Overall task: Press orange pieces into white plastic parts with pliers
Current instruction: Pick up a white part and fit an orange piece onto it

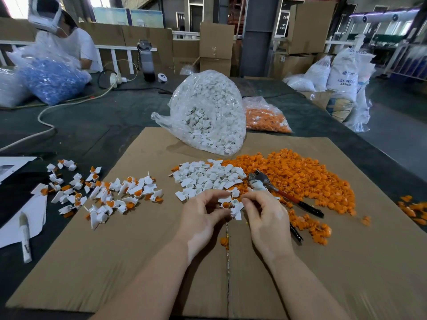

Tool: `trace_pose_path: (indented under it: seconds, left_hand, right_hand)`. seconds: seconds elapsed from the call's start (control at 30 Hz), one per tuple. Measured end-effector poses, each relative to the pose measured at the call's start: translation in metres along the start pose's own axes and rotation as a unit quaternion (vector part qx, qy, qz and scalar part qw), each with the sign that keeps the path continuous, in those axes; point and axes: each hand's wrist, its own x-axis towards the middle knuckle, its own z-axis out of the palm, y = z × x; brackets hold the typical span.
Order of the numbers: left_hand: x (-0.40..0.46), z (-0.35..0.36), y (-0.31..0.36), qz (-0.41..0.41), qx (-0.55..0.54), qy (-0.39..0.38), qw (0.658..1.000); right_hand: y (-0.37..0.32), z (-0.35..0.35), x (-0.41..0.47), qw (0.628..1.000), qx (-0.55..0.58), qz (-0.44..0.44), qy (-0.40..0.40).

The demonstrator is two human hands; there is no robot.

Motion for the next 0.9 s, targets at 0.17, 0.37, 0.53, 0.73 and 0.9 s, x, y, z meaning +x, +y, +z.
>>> trace_pose_path:
  seconds: [0.17,0.37,0.53,0.73,0.9]
  left_hand:
    - [0.0,0.0,-0.001,-0.002,-0.024,-0.006,1.0]
    - [-0.001,0.001,0.0,0.002,-0.019,-0.002,1.0]
    - [-0.005,-0.001,0.0,0.02,0.053,0.065,0.996]
    - [0.001,-0.029,-0.011,-0.027,0.143,0.202,0.969]
    - [0.01,-0.055,-0.02,-0.054,0.224,0.263,0.937]
  right_hand:
    - [0.0,0.001,-0.001,0.999,-0.027,-0.018,-0.01]
    - [0.001,0.002,-0.001,0.998,-0.051,-0.017,-0.02]
    - [0.0,0.002,-0.001,0.998,-0.062,-0.016,-0.019]
    - [0.0,0.002,-0.002,0.998,-0.063,-0.012,-0.025]
    - [0.0,0.003,-0.003,0.996,-0.082,-0.015,-0.04]
